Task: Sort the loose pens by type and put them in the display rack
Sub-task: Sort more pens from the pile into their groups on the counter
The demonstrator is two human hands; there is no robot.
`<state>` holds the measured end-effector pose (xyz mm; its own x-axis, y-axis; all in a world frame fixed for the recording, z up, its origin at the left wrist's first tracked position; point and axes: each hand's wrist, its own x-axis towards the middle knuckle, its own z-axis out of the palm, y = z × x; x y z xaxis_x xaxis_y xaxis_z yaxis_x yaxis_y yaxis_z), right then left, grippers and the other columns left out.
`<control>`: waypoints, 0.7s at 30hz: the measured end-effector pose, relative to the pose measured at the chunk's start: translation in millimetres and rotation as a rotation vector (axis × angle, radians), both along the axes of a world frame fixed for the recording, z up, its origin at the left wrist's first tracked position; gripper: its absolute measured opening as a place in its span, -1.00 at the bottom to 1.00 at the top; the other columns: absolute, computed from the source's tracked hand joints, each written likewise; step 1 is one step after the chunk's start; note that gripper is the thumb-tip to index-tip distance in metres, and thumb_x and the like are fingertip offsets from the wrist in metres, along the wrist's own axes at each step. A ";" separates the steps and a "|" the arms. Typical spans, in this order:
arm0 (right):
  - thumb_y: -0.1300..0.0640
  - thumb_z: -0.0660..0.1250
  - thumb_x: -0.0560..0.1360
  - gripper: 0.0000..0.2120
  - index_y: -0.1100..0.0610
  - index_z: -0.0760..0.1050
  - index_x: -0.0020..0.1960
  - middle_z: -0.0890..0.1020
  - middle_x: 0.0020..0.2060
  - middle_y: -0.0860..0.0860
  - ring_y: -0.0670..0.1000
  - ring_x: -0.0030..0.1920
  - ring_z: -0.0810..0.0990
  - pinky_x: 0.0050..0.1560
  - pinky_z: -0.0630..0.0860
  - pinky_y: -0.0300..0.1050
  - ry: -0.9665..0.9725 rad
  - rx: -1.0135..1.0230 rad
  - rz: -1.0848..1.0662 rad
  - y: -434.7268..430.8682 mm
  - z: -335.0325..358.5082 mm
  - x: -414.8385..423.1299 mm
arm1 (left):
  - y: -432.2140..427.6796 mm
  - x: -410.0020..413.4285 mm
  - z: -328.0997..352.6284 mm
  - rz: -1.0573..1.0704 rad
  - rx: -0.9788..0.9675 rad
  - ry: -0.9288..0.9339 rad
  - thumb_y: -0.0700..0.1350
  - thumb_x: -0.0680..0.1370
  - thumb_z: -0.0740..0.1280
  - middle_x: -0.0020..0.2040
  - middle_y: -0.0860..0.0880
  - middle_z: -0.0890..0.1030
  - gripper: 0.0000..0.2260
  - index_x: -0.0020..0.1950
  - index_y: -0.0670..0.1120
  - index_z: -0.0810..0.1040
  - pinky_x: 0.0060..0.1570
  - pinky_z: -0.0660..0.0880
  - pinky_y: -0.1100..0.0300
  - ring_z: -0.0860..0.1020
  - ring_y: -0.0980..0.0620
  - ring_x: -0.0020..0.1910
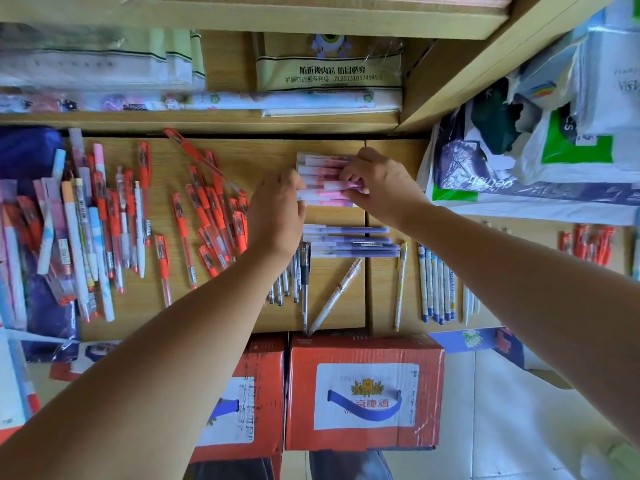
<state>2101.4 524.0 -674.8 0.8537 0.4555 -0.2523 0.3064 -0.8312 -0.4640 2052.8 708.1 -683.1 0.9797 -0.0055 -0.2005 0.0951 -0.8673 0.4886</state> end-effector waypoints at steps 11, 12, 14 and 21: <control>0.32 0.41 0.41 -0.90 0.22 0.61 -0.08 0.62 -0.15 0.11 0.08 -0.18 0.60 -0.11 0.57 -0.02 -0.035 0.158 -0.070 30.6 -2.9 0.7 | -1.4 3.8 -0.8 0.049 -0.091 0.000 -0.22 0.46 0.44 -0.10 -0.07 0.62 -0.80 0.02 -0.16 0.49 -0.16 0.42 0.20 0.57 -0.04 -0.11; 0.32 0.41 0.41 -0.90 0.21 0.61 -0.08 0.62 -0.15 0.10 0.06 -0.20 0.59 -0.12 0.58 0.00 -0.032 0.175 -0.075 34.4 -3.3 1.1 | -0.6 4.0 -0.8 0.052 -0.078 -0.001 -0.21 0.47 0.44 -0.10 -0.07 0.61 -0.80 0.02 -0.15 0.48 -0.16 0.42 0.19 0.57 -0.04 -0.11; 0.32 0.42 0.40 -0.88 0.21 0.60 -0.06 0.60 -0.13 0.09 0.02 -0.24 0.58 -0.14 0.58 -0.01 -0.023 0.208 -0.092 38.1 -2.2 -0.3 | 2.3 2.8 0.6 0.050 -0.047 -0.004 -0.18 0.47 0.43 -0.07 -0.08 0.59 -0.80 0.02 -0.14 0.48 -0.16 0.41 0.16 0.54 -0.06 -0.08; 0.17 0.43 0.43 -0.83 0.13 0.55 0.01 0.55 -0.06 0.02 -0.02 -0.22 0.55 -0.31 0.52 -0.05 0.006 0.118 -0.002 9.1 1.9 -37.5 | 15.5 -21.6 11.1 -0.094 0.034 -0.003 -0.18 0.46 0.40 -0.08 -0.01 0.51 -0.90 -0.09 -0.07 0.49 -0.24 0.30 0.22 0.50 0.02 -0.10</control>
<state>2063.9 533.0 -672.8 0.8531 0.4809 -0.2021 0.3021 -0.7714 -0.5601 2031.1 723.6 -672.0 0.9757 -0.0907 -0.1997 0.0113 -0.8885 0.4588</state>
